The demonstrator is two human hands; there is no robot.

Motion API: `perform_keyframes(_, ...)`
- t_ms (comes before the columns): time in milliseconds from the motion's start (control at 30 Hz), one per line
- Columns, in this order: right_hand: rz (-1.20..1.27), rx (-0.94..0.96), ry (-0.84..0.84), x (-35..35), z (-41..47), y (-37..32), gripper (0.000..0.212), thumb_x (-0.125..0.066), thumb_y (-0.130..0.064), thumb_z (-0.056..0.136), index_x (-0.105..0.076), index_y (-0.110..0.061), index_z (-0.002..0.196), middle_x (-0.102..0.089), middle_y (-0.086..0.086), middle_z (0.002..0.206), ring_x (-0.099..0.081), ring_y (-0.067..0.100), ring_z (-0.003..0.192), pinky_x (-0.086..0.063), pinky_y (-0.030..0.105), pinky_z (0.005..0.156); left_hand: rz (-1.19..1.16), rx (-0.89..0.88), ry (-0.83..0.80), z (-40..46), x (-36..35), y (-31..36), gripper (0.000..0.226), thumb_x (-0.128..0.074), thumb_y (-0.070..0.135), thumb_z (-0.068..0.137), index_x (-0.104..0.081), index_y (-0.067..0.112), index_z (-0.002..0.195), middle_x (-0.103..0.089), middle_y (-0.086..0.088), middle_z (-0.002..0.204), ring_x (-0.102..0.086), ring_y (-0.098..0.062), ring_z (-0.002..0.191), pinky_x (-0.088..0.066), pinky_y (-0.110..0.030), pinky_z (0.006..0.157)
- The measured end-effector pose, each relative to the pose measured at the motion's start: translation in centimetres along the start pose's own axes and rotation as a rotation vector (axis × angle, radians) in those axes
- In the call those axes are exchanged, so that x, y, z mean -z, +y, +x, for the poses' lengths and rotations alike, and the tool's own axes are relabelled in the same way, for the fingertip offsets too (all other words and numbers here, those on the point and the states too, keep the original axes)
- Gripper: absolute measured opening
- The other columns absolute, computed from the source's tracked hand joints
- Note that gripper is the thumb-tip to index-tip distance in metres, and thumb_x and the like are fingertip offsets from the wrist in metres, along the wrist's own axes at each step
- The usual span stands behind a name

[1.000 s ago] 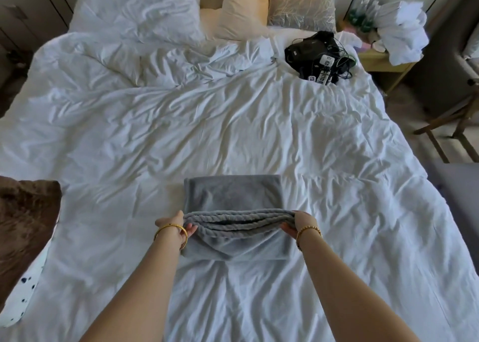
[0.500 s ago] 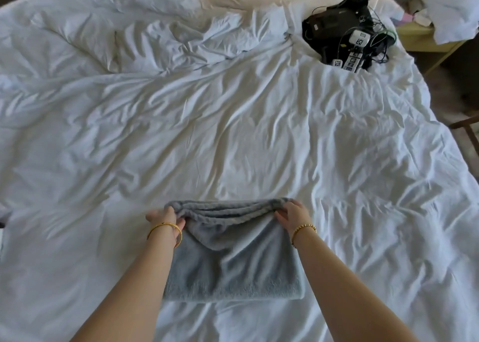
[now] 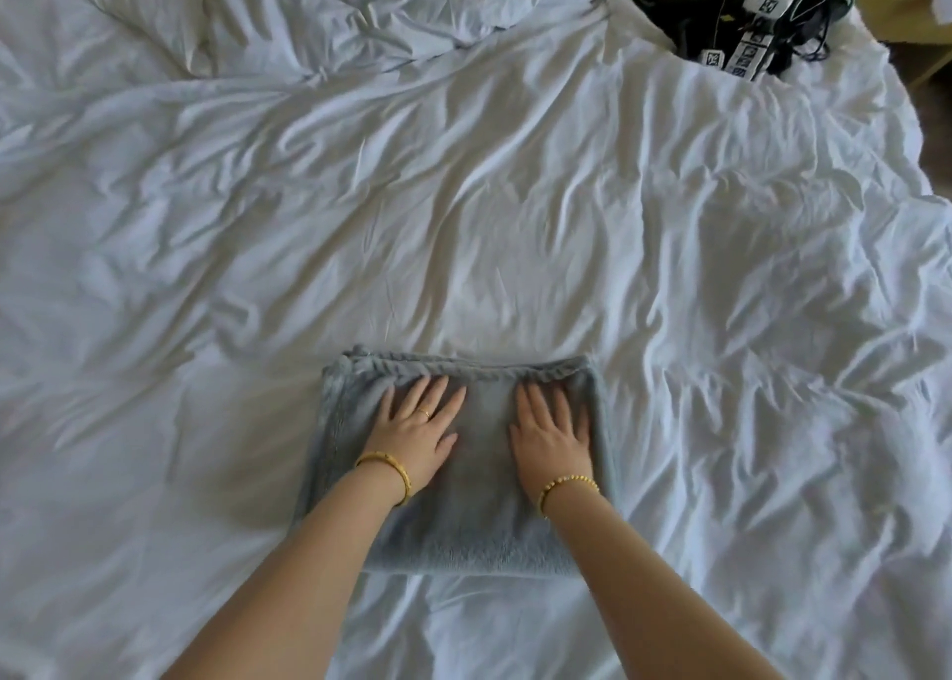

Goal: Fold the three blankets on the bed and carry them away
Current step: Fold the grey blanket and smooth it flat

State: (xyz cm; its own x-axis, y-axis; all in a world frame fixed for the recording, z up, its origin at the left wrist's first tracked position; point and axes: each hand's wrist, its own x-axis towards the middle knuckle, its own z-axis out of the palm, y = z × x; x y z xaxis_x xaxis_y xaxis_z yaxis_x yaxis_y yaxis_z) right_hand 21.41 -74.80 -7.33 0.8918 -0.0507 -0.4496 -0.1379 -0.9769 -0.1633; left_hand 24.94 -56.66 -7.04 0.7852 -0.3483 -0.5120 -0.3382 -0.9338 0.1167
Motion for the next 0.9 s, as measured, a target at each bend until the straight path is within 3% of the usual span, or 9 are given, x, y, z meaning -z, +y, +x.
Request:
perform_keyframes(100, 0.026, -0.144, 0.062, 0.0, -0.1, 0.9, 0.056, -0.021, -0.029, 0.1, 0.001, -0.019, 0.15, 0.002, -0.008, 0.158, 0.01, 0.017, 0.145, 0.012, 0.048, 0.114, -0.096, 0.19, 0.259, -0.7, 1.6, -1.1, 0.057, -0.046, 0.026, 0.094, -0.026, 0.02, 0.147, -0.014, -0.017, 0.155, -0.011, -0.034, 0.144, -0.005, -0.055, 0.114)
perform_keyframes(200, 0.193, -0.117, 0.341, 0.3, -1.6, -2.4, 0.064, -0.039, -0.008, 0.087, -0.019, -0.011, 0.148, -0.017, 0.005, 0.156, -0.006, 0.018, 0.145, 0.002, 0.048, 0.113, -0.155, 0.039, 0.697, -2.4, 0.8, 0.5, 0.055, -0.054, -0.01, 0.068, -0.058, -0.001, 0.122, -0.051, -0.026, 0.131, -0.047, -0.044, 0.124, -0.035, -0.059, 0.101)
perform_keyframes(267, 0.158, 0.106, 0.393, 0.1, -2.4, -4.5, 0.06, -0.042, -0.011, 0.08, -0.04, -0.011, 0.14, -0.038, 0.007, 0.147, -0.031, 0.024, 0.138, -0.018, 0.051, 0.108, -0.137, -0.068, 0.621, -3.0, -0.6, 2.2, 0.057, -0.059, -0.007, 0.068, -0.058, 0.001, 0.124, -0.054, -0.02, 0.131, -0.049, -0.04, 0.123, -0.036, -0.058, 0.099)
perform_keyframes(333, 0.046, 0.195, 0.281, -1.0, -2.6, -4.2, 0.053, -0.042, -0.019, 0.084, -0.045, -0.013, 0.137, -0.042, 0.006, 0.145, -0.038, 0.026, 0.134, -0.024, 0.053, 0.106, -0.142, 0.051, 0.415, -2.7, -2.0, 2.6, 0.058, -0.064, 0.013, 0.081, -0.046, 0.011, 0.136, -0.042, -0.012, 0.144, -0.037, -0.033, 0.135, -0.027, -0.055, 0.108)
perform_keyframes(433, -0.006, 0.126, 0.197, -3.2, -2.0, -0.1, 0.052, -0.039, -0.03, 0.096, -0.029, -0.015, 0.146, -0.027, 0.004, 0.153, -0.019, 0.024, 0.143, -0.002, 0.044, 0.114, -0.142, 0.267, 0.298, -1.7, -4.3, 0.5, 0.056, -0.036, 0.039, 0.096, -0.021, 0.024, 0.147, -0.017, 0.0, 0.156, -0.012, -0.022, 0.145, -0.003, -0.046, 0.116)
perform_keyframes(567, -0.073, -0.018, 0.287, -3.6, -2.5, 3.3, 0.054, -0.027, -0.038, 0.096, -0.027, -0.016, 0.146, -0.025, 0.0, 0.153, -0.022, 0.019, 0.143, 0.002, 0.041, 0.116, -0.108, 0.329, 0.421, -2.3, -5.1, -0.6, 0.054, -0.035, 0.041, 0.09, -0.041, 0.02, 0.14, -0.038, -0.007, 0.148, -0.032, -0.029, 0.138, -0.015, -0.056, 0.111)
perform_keyframes(667, 0.137, -0.164, 0.258, -3.9, -2.9, 4.3, 0.059, -0.029, -0.037, 0.099, -0.007, -0.016, 0.15, -0.006, -0.003, 0.157, -0.009, 0.023, 0.144, -0.004, 0.04, 0.117, -0.279, 0.597, 0.525, -3.5, -5.2, -1.7, 0.057, -0.056, 0.037, 0.088, -0.043, 0.015, 0.138, -0.036, -0.02, 0.146, -0.034, -0.043, 0.133, -0.023, -0.061, 0.105)
perform_keyframes(800, 0.593, -0.358, 0.272, -3.0, -3.9, 4.6, 0.057, -0.042, -0.034, 0.095, -0.022, -0.012, 0.144, -0.042, 0.014, 0.133, -0.044, 0.033, 0.121, -0.04, 0.039, 0.094, -0.774, 0.902, 0.37, -4.9, -4.1, -3.1, 0.091, -0.065, 0.047, 0.079, -0.018, 0.006, 0.145, -0.044, -0.029, 0.134, -0.047, -0.046, 0.118, -0.04, -0.051, 0.095)
perform_keyframes(900, 0.772, -0.473, 0.059, -2.7, -5.3, 5.4, 0.034, -0.046, -0.041, 0.093, -0.036, -0.012, 0.108, -0.056, 0.01, 0.103, -0.057, 0.034, 0.102, -0.04, 0.033, 0.074, -1.037, 0.951, 0.187, -6.3, -3.3, -4.0, 0.081, -0.067, 0.05, 0.077, -0.032, 0.003, 0.134, -0.051, -0.021, 0.129, -0.053, -0.039, 0.111, -0.043, -0.043, 0.091)
